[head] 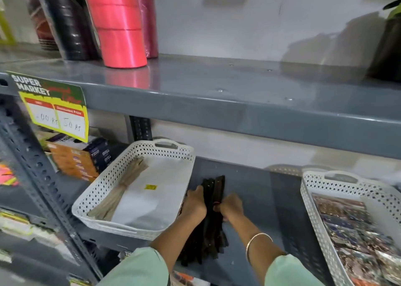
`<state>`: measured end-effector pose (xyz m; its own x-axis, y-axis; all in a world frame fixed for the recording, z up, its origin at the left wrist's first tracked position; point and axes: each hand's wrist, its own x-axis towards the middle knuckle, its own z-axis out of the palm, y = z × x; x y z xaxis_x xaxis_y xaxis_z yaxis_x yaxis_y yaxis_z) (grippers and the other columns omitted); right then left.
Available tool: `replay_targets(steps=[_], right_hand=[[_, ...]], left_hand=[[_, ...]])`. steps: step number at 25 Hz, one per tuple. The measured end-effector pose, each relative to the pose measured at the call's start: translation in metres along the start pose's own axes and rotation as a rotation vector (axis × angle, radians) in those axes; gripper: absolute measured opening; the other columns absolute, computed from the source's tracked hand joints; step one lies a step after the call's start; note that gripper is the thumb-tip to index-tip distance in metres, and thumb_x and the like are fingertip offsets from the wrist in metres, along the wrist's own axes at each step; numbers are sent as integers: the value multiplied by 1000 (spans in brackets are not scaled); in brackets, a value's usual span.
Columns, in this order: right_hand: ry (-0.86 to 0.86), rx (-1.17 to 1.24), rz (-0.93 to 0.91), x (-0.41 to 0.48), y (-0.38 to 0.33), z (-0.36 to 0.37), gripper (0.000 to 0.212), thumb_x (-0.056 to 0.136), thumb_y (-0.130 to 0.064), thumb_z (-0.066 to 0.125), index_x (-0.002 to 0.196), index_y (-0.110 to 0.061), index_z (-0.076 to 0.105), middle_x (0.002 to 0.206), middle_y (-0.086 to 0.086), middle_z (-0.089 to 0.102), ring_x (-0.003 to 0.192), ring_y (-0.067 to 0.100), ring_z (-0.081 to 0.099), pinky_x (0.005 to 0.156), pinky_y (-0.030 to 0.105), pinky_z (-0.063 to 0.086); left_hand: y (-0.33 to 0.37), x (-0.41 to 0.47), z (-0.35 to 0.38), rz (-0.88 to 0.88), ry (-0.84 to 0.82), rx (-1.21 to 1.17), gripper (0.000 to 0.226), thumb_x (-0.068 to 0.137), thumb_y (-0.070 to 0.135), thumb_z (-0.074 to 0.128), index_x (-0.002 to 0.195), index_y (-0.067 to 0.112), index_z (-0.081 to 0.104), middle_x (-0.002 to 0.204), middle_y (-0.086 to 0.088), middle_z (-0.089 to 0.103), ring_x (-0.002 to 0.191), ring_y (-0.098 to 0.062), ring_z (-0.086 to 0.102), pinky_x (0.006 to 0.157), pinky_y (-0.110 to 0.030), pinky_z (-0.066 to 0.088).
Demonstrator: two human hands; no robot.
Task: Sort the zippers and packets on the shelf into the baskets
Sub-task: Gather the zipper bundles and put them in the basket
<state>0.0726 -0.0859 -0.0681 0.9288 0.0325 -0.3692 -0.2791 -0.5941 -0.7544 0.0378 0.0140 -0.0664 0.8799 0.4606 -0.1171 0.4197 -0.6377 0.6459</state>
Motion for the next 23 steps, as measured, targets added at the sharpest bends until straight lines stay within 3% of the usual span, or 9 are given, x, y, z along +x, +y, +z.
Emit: replay_targets(steps=[2, 4, 6, 8, 12, 14, 17, 20, 23], right_hand=[[9, 54, 13, 3, 3, -6, 30, 72, -9, 72, 59, -13, 45, 87, 12, 58, 85, 25, 60, 76, 37, 54], [27, 122, 0, 3, 5, -17, 28, 72, -5, 71, 61, -14, 47, 88, 14, 57, 84, 23, 59, 68, 37, 51], [-6, 260, 0, -1, 5, -27, 17, 76, 1, 67, 86, -10, 59, 88, 14, 57, 79, 23, 58, 56, 33, 50], [-52, 369, 10, -2, 4, -36, 38, 80, 5, 64, 116, -7, 57, 80, 8, 56, 74, 23, 58, 52, 31, 48], [-96, 439, -38, -17, -15, -53, 47, 82, 6, 61, 127, -4, 53, 96, 16, 59, 82, 27, 60, 64, 40, 54], [-135, 464, -83, -29, -35, -58, 47, 82, 7, 60, 127, -5, 52, 98, 14, 60, 80, 25, 61, 58, 35, 57], [-219, 492, -161, -48, -72, -56, 41, 83, 8, 58, 123, -2, 54, 94, 10, 58, 65, 14, 57, 40, 22, 51], [-321, 513, -190, -60, -110, -35, 42, 84, 10, 56, 125, -1, 53, 95, 11, 58, 64, 14, 56, 46, 25, 52], [-463, 517, -134, -60, -133, 1, 44, 86, 13, 50, 126, -4, 51, 77, 7, 56, 62, 16, 53, 49, 29, 51]], left_hand=[[4, 1, -4, 23, -54, -50, 22, 84, -4, 43, 100, -1, 58, 108, -22, 63, 105, -36, 59, 88, -42, 48], [4, 2, -7, 75, -81, -107, 25, 77, -13, 47, 88, 2, 64, 98, -20, 66, 101, -35, 62, 83, -38, 50], [1, 5, -8, 93, -96, -186, 22, 77, -12, 55, 87, 1, 70, 99, -18, 71, 100, -31, 65, 81, -28, 48], [1, 3, -11, 72, -121, -298, 21, 77, -11, 61, 91, 0, 73, 105, -18, 72, 102, -28, 65, 89, -26, 47], [13, -9, -39, -51, -304, -595, 31, 80, -14, 59, 109, -6, 67, 118, -22, 66, 112, -26, 58, 97, -30, 43], [20, -12, -67, -67, -417, -724, 37, 84, -15, 53, 119, -6, 60, 108, -17, 68, 100, -20, 59, 84, -23, 46], [16, -12, -125, 16, -384, -767, 37, 87, -13, 51, 122, -2, 59, 76, -2, 68, 71, -9, 62, 62, -12, 54], [-1, 0, -176, 55, -286, -688, 32, 89, -7, 53, 108, 12, 68, 97, -5, 67, 95, -17, 62, 85, -25, 51], [-32, 24, -193, 74, -185, -549, 34, 88, -10, 52, 119, 1, 62, 116, -5, 59, 112, -17, 52, 93, -23, 39]])
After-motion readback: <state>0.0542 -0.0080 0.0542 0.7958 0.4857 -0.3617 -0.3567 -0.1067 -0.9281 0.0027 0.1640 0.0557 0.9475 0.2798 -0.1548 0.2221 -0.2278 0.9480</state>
